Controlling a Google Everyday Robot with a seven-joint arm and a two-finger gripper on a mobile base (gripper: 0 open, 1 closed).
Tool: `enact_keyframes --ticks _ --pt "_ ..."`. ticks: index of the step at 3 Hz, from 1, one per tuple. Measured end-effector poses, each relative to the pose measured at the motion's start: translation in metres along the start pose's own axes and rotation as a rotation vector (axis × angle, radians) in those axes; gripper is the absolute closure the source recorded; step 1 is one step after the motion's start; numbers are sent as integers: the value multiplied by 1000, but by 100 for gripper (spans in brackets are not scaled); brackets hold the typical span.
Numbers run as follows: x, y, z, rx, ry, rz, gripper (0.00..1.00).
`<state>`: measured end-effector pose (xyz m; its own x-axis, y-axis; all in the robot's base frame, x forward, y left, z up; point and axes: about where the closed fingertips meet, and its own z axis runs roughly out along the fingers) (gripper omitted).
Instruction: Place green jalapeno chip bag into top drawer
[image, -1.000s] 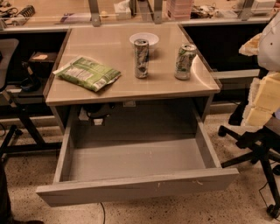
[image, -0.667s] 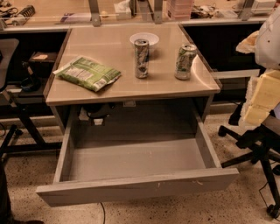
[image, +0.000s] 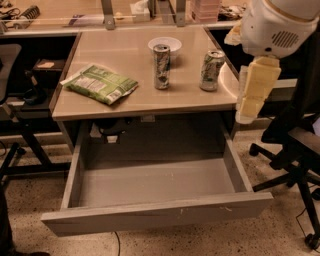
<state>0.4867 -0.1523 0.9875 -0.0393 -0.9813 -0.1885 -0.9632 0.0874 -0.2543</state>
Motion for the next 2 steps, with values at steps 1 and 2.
enact_keyframes --ticks 1,2 --pt "-37 -35 21 -9 -20 -56 0" --pt "-38 -35 21 -9 -21 -56 0"
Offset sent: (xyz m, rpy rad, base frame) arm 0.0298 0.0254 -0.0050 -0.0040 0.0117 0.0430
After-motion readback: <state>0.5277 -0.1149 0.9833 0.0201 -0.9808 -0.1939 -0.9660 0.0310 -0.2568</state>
